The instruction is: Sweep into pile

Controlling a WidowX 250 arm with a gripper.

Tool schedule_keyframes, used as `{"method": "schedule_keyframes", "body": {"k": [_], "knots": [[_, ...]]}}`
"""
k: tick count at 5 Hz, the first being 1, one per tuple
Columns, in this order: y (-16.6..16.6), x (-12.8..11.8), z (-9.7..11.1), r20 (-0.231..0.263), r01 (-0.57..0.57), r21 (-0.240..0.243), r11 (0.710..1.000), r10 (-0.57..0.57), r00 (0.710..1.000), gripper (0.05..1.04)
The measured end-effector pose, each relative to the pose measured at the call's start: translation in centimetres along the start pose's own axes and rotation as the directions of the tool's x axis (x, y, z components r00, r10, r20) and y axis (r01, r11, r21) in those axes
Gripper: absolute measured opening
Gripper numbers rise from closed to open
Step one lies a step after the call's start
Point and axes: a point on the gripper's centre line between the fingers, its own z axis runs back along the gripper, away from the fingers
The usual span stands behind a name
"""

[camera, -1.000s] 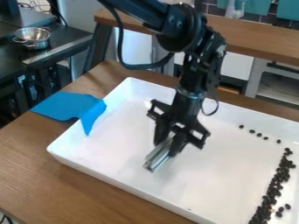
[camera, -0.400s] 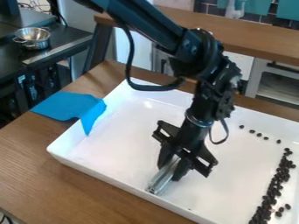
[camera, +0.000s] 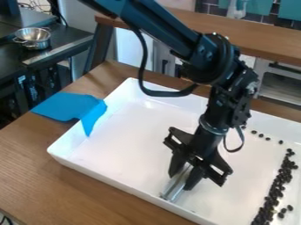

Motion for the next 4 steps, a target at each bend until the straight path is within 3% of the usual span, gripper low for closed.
{"method": "schedule_keyframes", "body": {"k": [2, 4], "knots": [[-3.5, 0.6, 0.8, -0.031, -0.029, -0.07, 0.997, 0.027, 0.999, 0.373], [-6.7, 0.7, 1.5, -0.026, -0.021, -0.09, 0.996, 0.019, 0.999, 0.373]]}}
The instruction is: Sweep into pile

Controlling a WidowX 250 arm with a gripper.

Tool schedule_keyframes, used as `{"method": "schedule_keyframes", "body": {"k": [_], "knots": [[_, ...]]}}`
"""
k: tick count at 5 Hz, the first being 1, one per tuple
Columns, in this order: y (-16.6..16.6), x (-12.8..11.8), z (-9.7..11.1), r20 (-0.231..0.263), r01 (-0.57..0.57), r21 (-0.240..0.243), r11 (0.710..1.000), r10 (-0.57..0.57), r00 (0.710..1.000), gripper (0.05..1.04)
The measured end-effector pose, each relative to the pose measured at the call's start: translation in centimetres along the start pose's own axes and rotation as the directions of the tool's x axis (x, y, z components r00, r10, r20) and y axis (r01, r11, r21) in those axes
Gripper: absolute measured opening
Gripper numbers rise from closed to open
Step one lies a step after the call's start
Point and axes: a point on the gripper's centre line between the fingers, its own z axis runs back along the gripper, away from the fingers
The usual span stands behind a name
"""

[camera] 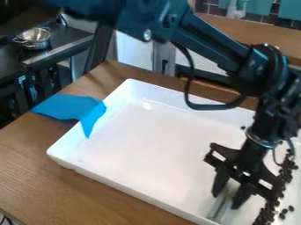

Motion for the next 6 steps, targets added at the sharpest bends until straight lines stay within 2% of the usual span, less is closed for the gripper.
{"method": "schedule_keyframes", "body": {"k": [2, 3, 4, 5, 6], "knots": [[-1.9, -0.2, 1.0, -0.037, -0.004, -0.045, 0.999, 0.003, 0.999, 0.373], [0.5, 0.2, 3.2, -0.037, -0.042, -0.094, 0.995, 0.039, 0.999, 0.373], [6.7, 1.3, 5.9, 0.002, -0.122, -0.127, 0.984, 0.123, 0.992, 0.373], [11.5, 1.6, 4.8, 0.012, -0.126, -0.074, 0.989, 0.127, 0.992, 0.373], [15.4, 2.0, 3.7, 0.058, -0.139, 0.018, 0.99, 0.138, 0.989, 0.373]]}}
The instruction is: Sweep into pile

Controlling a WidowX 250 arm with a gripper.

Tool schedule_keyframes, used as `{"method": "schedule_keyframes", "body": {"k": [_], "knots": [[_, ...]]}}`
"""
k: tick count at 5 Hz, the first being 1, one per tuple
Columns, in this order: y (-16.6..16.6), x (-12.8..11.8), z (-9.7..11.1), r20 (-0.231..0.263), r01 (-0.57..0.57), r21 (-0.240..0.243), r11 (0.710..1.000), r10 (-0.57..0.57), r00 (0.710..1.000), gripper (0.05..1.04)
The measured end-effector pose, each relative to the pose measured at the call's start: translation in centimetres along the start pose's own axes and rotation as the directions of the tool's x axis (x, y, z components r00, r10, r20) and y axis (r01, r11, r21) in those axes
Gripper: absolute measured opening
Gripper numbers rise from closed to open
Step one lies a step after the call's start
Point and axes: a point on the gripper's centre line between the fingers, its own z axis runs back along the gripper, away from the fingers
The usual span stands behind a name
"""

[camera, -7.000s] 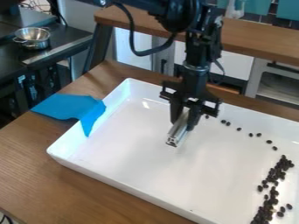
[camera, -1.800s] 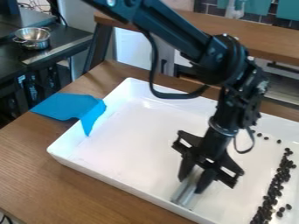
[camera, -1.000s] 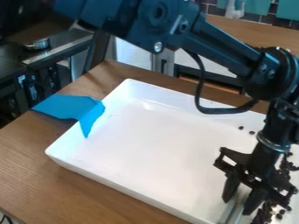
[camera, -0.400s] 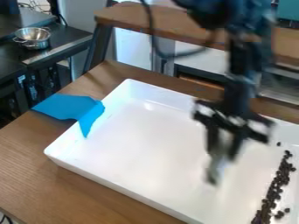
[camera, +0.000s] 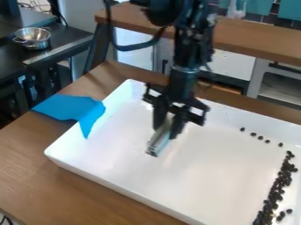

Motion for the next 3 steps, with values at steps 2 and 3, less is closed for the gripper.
{"method": "schedule_keyframes", "body": {"k": [2, 3], "knots": [[8.8, 0.3, -5.4, 0.039, 0.054, 0.089, 0.995, -0.058, 0.998, 0.48], [9.7, -0.2, -5.5, 0.007, 0.033, 0.123, 0.992, -0.034, 0.999, 0.783]]}}
